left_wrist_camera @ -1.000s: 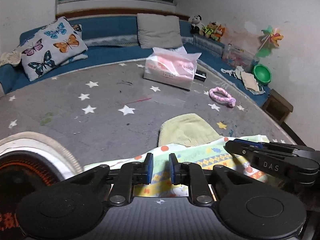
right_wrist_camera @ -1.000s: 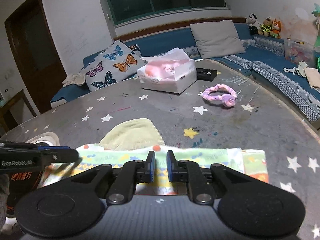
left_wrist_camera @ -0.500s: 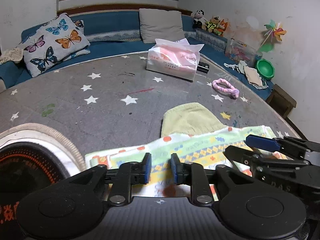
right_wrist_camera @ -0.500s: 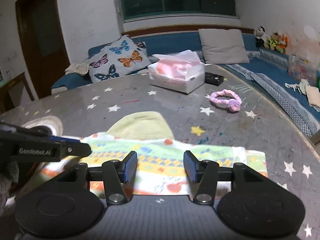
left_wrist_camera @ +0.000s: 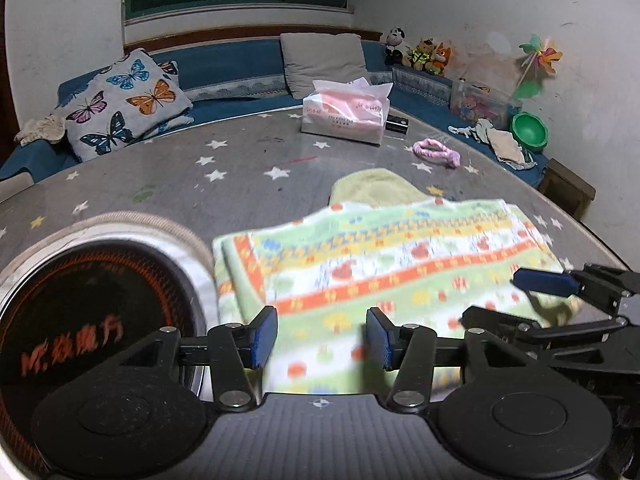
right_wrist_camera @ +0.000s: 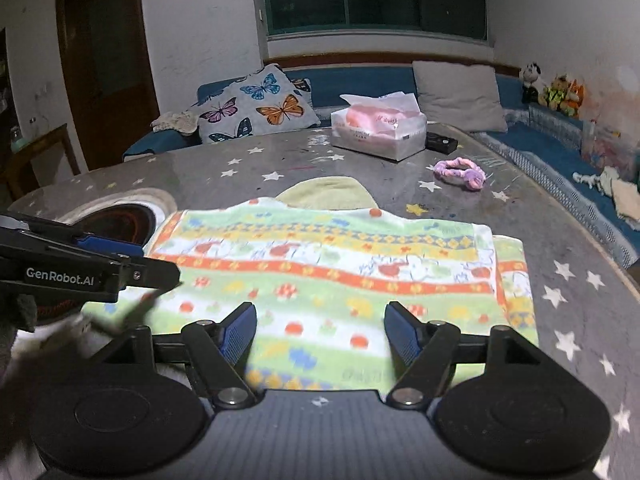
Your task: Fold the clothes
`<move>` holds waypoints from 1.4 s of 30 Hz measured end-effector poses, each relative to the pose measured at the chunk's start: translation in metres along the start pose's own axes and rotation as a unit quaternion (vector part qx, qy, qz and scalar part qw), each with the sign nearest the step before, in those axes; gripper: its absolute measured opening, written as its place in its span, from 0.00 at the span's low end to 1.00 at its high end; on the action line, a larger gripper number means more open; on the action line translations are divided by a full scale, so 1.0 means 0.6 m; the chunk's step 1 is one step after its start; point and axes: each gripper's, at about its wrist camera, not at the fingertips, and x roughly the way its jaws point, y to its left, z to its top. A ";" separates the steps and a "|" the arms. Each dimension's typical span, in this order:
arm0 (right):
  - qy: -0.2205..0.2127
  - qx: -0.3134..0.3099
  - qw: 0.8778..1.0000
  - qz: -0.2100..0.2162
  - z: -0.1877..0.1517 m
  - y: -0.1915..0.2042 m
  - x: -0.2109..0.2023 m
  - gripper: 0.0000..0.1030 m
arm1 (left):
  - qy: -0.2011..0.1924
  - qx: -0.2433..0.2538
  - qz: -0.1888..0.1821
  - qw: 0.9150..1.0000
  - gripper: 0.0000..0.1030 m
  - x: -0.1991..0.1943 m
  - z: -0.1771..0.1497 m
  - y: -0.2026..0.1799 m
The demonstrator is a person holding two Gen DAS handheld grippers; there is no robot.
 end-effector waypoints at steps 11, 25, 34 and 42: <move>-0.004 0.028 1.000 0.006 -0.037 0.016 -0.030 0.75 | -0.008 0.006 0.013 1.000 0.58 -0.023 -0.038 -0.001; -0.013 0.043 0.999 -0.011 -0.054 0.027 -0.061 1.00 | -0.015 -0.017 0.034 0.999 0.95 -0.069 -0.092 0.015; -0.013 0.058 0.998 -0.034 -0.066 0.037 -0.080 1.00 | -0.037 -0.012 0.027 0.999 1.00 -0.105 -0.118 0.010; -0.010 0.069 0.996 -0.053 -0.082 0.050 -0.097 1.00 | -0.044 -0.020 0.028 0.998 1.00 -0.131 -0.138 0.013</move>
